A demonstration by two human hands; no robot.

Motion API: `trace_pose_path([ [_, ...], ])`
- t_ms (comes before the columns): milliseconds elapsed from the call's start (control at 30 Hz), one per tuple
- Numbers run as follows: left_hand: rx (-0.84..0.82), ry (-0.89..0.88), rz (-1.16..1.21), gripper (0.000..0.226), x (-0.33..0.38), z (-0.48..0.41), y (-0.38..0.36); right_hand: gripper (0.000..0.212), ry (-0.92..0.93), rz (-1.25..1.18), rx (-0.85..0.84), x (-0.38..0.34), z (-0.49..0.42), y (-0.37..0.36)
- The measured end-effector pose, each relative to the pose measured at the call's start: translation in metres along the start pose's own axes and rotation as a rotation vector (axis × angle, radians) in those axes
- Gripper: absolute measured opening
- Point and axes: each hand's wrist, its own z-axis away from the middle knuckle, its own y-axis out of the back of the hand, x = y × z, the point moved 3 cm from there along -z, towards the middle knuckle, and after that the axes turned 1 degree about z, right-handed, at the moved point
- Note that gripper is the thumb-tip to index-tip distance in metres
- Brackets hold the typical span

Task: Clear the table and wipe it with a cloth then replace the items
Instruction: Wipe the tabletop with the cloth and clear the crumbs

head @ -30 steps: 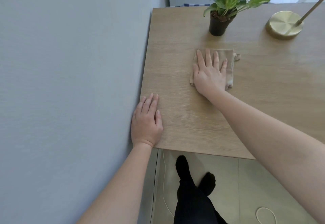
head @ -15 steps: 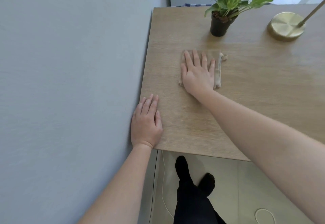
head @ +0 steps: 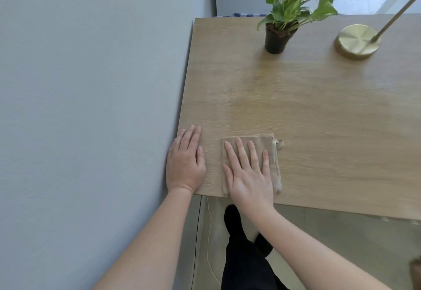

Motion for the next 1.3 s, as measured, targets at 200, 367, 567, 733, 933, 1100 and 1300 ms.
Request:
trace_pose_path([
  [200,0.001,0.003,0.007,0.057,0.001,0.001,0.002,0.061,0.083,0.067,0.020,0.032,0.031,-0.008],
  [367,0.015,-0.007,0.013,0.057,0.001,0.000,0.000,0.061,0.069,0.062,-0.015,0.033,0.021,-0.004],
  [567,0.025,-0.009,0.009,0.057,0.001,0.002,-0.001,0.058,-0.037,-0.018,-0.031,0.033,-0.031,0.021],
  [733,0.021,-0.010,-0.004,0.057,0.000,0.003,-0.001,0.062,-0.203,-0.090,-0.002,0.042,-0.135,0.043],
  [933,0.022,-0.006,0.000,0.057,0.000,0.005,-0.002,0.066,-0.143,-0.076,0.004,0.029,-0.067,0.030],
  [1100,0.009,0.003,0.010,0.058,0.002,0.005,-0.001,0.063,-0.041,-0.011,-0.097,0.035,0.013,0.019],
  [1300,0.006,0.006,0.012,0.057,0.003,0.002,0.000,0.068,0.200,0.000,-0.164,0.061,0.006,0.033],
])
